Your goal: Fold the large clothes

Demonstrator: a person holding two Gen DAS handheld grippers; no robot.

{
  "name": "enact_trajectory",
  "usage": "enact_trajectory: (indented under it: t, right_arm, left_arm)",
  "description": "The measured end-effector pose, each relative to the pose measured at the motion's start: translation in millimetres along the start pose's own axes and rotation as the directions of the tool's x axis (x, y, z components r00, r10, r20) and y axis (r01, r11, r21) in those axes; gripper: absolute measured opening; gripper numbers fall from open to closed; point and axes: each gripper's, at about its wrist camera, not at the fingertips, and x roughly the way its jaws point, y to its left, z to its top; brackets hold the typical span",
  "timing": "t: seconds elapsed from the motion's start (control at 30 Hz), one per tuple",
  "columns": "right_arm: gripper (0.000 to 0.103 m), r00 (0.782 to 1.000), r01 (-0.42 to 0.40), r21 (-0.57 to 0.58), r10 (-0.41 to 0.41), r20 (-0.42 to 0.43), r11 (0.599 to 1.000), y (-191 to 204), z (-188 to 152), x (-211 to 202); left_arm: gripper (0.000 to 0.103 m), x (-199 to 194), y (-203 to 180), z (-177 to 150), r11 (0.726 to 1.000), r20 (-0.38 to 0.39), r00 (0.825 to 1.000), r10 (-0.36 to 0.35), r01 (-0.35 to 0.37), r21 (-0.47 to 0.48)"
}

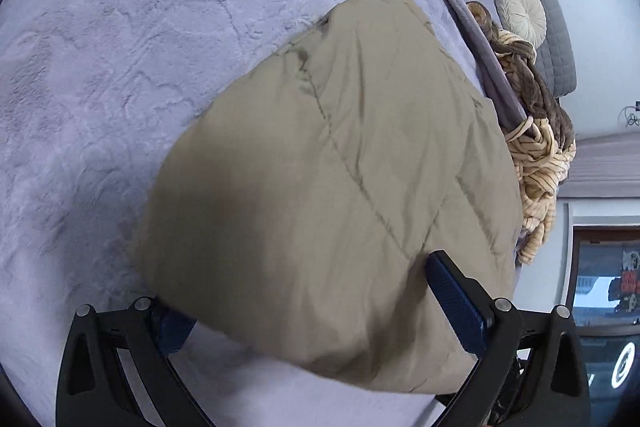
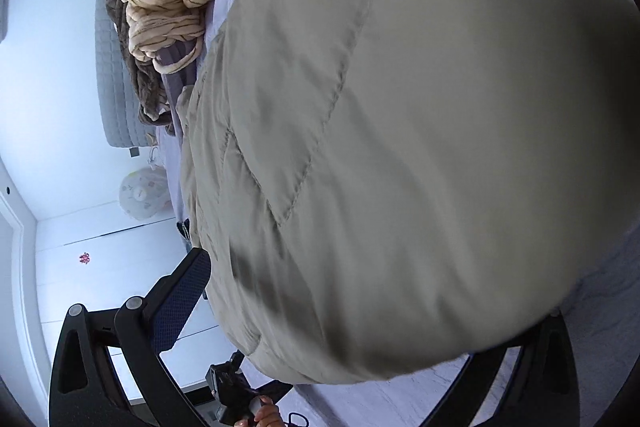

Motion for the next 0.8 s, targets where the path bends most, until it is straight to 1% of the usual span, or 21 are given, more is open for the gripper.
enact_trajectory:
  t: [0.1, 0.13, 0.17, 0.2, 0.23, 0.27, 0.3, 0.33, 0.43, 0.5, 0.6, 0.7, 0.8]
  right_arm:
    - [0.103, 1.0, 0.013, -0.01, -0.013, -0.011, 1.0, 0.2, 1.2, 9.1]
    - [0.103, 1.0, 0.016, -0.011, -0.016, -0.012, 1.0, 1.0, 1.4, 10.8]
    - [0.103, 1.0, 0.011, -0.005, -0.011, -0.007, 1.0, 1.2, 0.7, 10.0]
    - [0.1, 1.0, 0.003, 0.005, -0.003, -0.003, 1.0, 0.8, 0.5, 9.2]
    - [0.081, 1.0, -0.003, 0.014, 0.003, 0.001, 1.0, -0.4, 0.4, 8.0]
    - [0.066, 1.0, 0.002, 0.025, -0.002, 0.004, 1.0, -2.8, 0.0, 6.1]
    - [0.05, 1.0, -0.008, 0.037, 0.008, -0.006, 0.999, -6.1, -0.2, 5.6]
    - [0.041, 1.0, -0.02, 0.049, 0.021, -0.007, 0.999, -7.8, -1.3, 4.3]
    - [0.028, 1.0, -0.017, 0.01, 0.017, 0.0, 1.0, 0.0, -6.7, -4.7]
    - [0.025, 1.0, -0.021, -0.008, 0.021, 0.003, 1.0, 5.2, -12.7, -12.7]
    - [0.024, 1.0, -0.015, -0.049, 0.015, 0.011, 0.999, 13.0, -28.3, -30.2]
    - [0.024, 1.0, 0.008, -0.076, -0.007, 0.011, 0.997, 13.1, -50.9, -48.0]
    - [0.024, 0.999, 0.029, -0.074, -0.028, 0.014, 0.997, 3.5, -76.5, -65.9]
  left_arm:
    - [0.103, 10.4, -4.9, 6.1, 1.0, 0.024, 1.0, 0.013, -0.012, -0.01]
    - [0.096, 10.6, -5.8, 6.8, 1.0, 0.041, 0.999, 0.015, -0.014, -0.015]
    - [0.086, 8.4, -6.4, 6.9, 1.0, 0.063, 0.998, 0.024, -0.023, -0.016]
    - [0.061, 6.8, -8.3, 7.4, 1.0, 0.072, 0.997, 0.021, -0.02, -0.011]
    - [0.034, 5.7, -10.0, 8.3, 1.0, 0.079, 0.997, -0.014, 0.014, -0.002]
    - [0.03, 1.9, -11.6, 9.4, 0.999, 0.082, 0.996, -0.036, 0.035, 0.009]
    - [0.023, -3.3, -16.9, 8.2, 0.999, 0.097, 0.995, -0.025, 0.021, 0.043]
    - [0.02, -8.7, -24.3, 5.9, 0.996, 0.11, 0.994, -0.007, -0.004, 0.094]
    - [0.017, -24.3, -46.8, -4.2, 0.969, 0.148, 0.988, 0.045, -0.079, 0.234]
    - [0.016, -38.1, -56.0, -12.4, 0.948, 0.168, 0.985, 0.049, -0.099, 0.302]
    - [0.016, -60.0, -60.8, -23.3, 0.928, 0.169, 0.985, 0.041, -0.1, 0.359]
    - [0.016, -85.2, -56.2, -40.1, 0.907, 0.149, 0.988, 0.033, -0.092, 0.41]
    - [0.016, -106.2, -43.2, -61.5, 0.89, 0.115, 0.993, 0.036, -0.084, 0.448]
